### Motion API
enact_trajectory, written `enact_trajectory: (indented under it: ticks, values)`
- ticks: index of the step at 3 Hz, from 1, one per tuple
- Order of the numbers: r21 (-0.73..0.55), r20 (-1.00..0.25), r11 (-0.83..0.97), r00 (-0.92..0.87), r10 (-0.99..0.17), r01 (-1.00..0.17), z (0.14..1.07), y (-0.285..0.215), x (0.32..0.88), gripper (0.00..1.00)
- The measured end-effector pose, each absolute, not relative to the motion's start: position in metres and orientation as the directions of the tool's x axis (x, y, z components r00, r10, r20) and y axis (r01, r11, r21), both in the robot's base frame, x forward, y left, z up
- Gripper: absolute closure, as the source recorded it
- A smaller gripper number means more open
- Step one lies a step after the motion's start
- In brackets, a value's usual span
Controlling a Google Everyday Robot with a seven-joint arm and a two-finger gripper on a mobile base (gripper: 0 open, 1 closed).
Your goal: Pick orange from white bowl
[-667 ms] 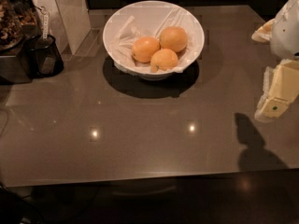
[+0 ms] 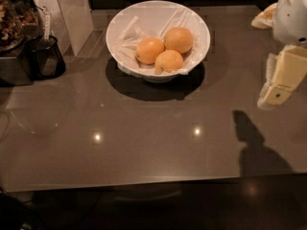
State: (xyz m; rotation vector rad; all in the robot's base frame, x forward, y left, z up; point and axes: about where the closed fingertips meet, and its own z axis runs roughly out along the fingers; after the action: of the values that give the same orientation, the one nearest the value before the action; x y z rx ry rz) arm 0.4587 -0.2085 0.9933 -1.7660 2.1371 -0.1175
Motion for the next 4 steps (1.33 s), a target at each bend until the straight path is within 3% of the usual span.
enact_trajectory:
  ticks: [2,4]
  values:
    - [-0.350,-0.273,0.056,0.045,-0.961,-0.935,1.030,-0.173,0.533,0.00]
    - [-0.399,-0.290,0.067,0.056,-0.955,-0.915,1.050,-0.172,0.541,0.00]
